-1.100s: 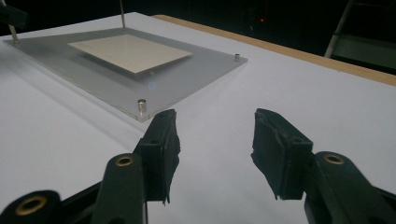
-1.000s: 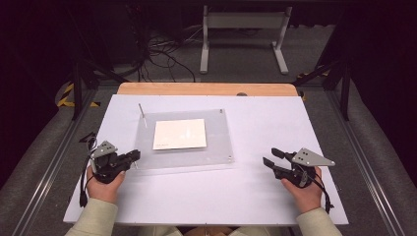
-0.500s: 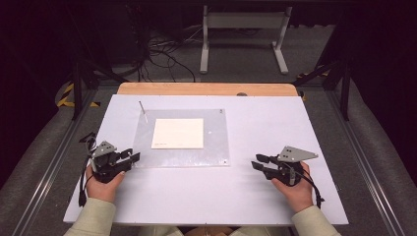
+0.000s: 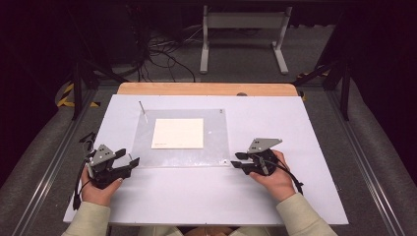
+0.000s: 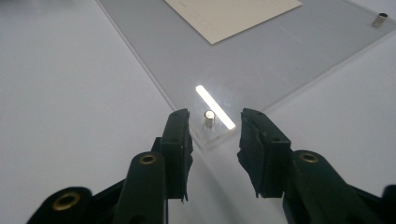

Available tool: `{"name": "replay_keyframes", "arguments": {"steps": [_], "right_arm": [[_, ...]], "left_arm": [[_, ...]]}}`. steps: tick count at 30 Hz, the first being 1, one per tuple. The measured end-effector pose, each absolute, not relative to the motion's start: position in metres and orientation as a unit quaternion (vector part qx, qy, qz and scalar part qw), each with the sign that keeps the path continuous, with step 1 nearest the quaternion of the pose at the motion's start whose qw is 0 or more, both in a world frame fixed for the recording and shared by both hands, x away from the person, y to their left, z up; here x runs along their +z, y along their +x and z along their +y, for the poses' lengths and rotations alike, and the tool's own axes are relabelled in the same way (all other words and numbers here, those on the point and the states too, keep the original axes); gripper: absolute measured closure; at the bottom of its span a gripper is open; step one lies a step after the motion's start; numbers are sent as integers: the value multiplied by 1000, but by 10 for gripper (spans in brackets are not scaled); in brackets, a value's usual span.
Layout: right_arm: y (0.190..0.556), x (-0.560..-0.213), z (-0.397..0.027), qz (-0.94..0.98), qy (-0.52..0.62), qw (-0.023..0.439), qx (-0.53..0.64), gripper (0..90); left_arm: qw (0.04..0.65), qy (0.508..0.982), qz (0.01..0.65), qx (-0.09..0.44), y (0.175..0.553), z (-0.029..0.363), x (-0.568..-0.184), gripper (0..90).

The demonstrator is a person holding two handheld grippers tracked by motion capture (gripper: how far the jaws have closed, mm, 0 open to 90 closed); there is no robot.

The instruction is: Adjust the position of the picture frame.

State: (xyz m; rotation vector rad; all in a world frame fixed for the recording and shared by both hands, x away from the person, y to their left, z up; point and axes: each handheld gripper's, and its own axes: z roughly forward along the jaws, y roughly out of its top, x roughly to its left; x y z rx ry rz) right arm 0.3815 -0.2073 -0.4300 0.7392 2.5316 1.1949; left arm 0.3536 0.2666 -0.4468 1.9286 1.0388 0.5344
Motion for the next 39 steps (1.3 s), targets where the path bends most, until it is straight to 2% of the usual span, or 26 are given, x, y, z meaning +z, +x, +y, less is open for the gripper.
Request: {"name": "replay_keyframes", "arguments": {"steps": [11, 17, 19, 22, 29, 30, 31, 33, 34, 39], "right_arm": [[400, -444, -185, 875, 243, 116, 401, 663], [404, -452, -180, 883, 232, 122, 389, 747], [404, -452, -179, 886, 223, 117, 389, 810], [403, -451, -178, 887, 221, 123, 386, 831], [387, -448, -174, 903, 193, 84, 374, 831], [383, -447, -173, 906, 186, 80, 371, 840], [380, -446, -174, 910, 180, 76, 365, 896], [372, -448, -170, 905, 170, -18, 390, 898], [366, -450, -165, 912, 154, -27, 378, 897], [351, -446, -154, 921, 124, 11, 369, 852]], "left_arm": [[429, 767, 428, 213, 355, 271, -448, 339], [430, 761, 439, 208, 355, 273, -448, 328], [431, 760, 441, 206, 355, 274, -448, 328], [432, 759, 441, 205, 355, 274, -448, 327], [441, 749, 449, 206, 353, 278, -445, 311], [440, 747, 453, 207, 353, 279, -445, 302], [443, 742, 458, 208, 353, 280, -445, 289], [445, 739, 461, 210, 352, 282, -444, 279], [444, 739, 461, 213, 352, 284, -444, 276], [447, 731, 469, 213, 351, 288, -443, 273]]}}
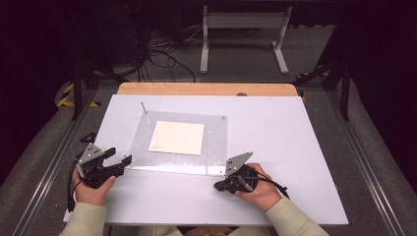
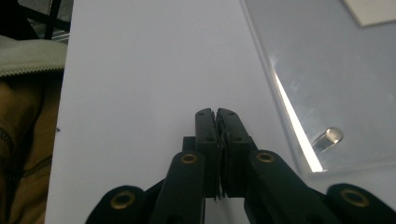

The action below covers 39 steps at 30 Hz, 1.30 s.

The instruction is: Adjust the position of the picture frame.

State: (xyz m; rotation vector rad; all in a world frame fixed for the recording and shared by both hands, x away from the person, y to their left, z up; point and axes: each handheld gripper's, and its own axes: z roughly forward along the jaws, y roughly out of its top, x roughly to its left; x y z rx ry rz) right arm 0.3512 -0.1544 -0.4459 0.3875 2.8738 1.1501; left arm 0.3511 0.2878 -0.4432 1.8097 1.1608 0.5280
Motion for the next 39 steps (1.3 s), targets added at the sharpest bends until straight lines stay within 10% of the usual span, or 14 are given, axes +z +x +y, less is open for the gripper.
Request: {"name": "replay_keyframes", "arguments": {"steps": [6, 18, 39], "right_arm": [[363, -436, -167, 891, 169, 89, 412, 767], [375, -451, -165, 899, 187, 105, 381, 828], [310, -451, -116, 920, 76, 25, 383, 828]], "left_arm": [[443, 735, 469, 210, 352, 287, -445, 273], [443, 734, 470, 209, 351, 287, -445, 273], [418, 728, 499, 216, 340, 303, -444, 358]]}}
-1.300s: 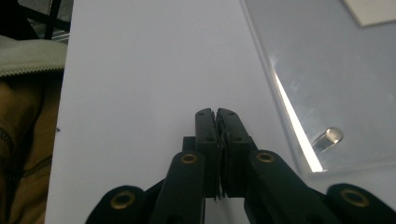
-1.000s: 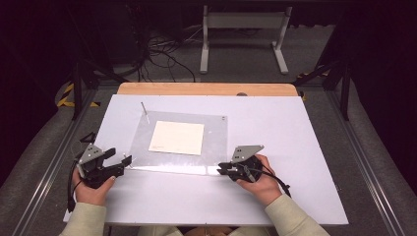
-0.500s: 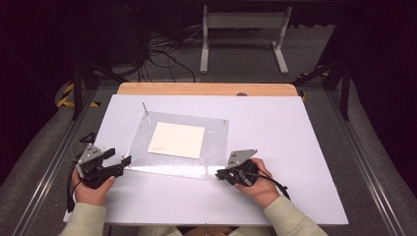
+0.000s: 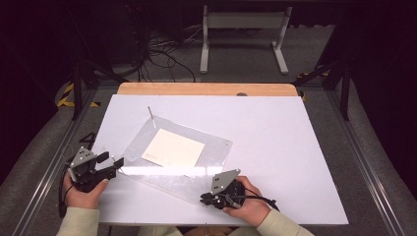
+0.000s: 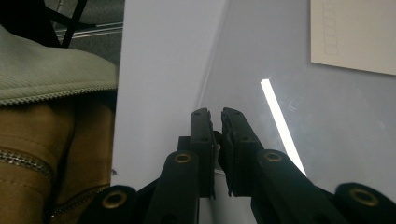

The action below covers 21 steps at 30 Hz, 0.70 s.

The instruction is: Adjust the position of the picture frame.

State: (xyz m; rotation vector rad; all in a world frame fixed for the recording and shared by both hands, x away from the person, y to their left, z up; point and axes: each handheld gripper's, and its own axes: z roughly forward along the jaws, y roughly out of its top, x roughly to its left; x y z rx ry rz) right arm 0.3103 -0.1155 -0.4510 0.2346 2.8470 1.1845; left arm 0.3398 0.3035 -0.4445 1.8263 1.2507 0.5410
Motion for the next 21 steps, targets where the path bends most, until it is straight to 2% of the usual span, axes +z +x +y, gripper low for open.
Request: {"name": "replay_keyframes", "arguments": {"steps": [4, 6, 7, 8, 9, 11, 17, 21], "right_arm": [[310, -452, -114, 919, 73, 19, 387, 828], [310, -452, -114, 919, 72, 16, 388, 827], [311, -453, -114, 917, 74, 14, 391, 827], [311, -453, -115, 917, 73, 13, 392, 827], [311, -453, -114, 918, 69, 15, 390, 828], [310, -453, -113, 918, 69, 19, 390, 829], [309, -453, -113, 916, 72, 20, 393, 829], [308, -453, -113, 916, 71, 25, 394, 829]], "left_arm": [[402, 731, 507, 217, 341, 303, -446, 417], [390, 733, 510, 226, 343, 301, -448, 514], [384, 736, 507, 231, 344, 300, -449, 514], [383, 737, 507, 232, 346, 299, -449, 618], [384, 737, 506, 231, 348, 298, -449, 763], [380, 742, 501, 233, 349, 295, -448, 839], [376, 741, 501, 243, 358, 288, -443, 848], [380, 740, 493, 257, 376, 274, -433, 845]]}}
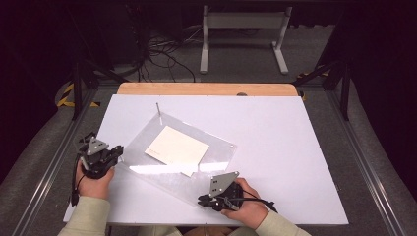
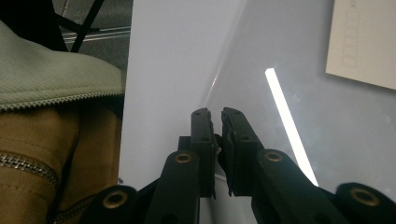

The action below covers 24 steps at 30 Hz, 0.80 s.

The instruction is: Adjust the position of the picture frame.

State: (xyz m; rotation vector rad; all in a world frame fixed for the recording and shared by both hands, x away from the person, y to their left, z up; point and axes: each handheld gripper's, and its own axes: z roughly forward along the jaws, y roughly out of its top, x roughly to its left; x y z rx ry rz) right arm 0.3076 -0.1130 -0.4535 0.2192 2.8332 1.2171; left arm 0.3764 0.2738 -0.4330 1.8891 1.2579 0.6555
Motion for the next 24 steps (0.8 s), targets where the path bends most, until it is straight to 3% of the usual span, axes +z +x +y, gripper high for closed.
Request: {"name": "replay_keyframes", "arguments": {"steps": [7, 24], "right_arm": [[305, -454, -113, 915, 72, 32, 395, 828], [299, -458, -113, 907, 93, 41, 410, 826]], "left_arm": [[403, 739, 469, 268, 416, 242, -419, 833], [430, 747, 452, 231, 474, 194, -451, 813]]}}
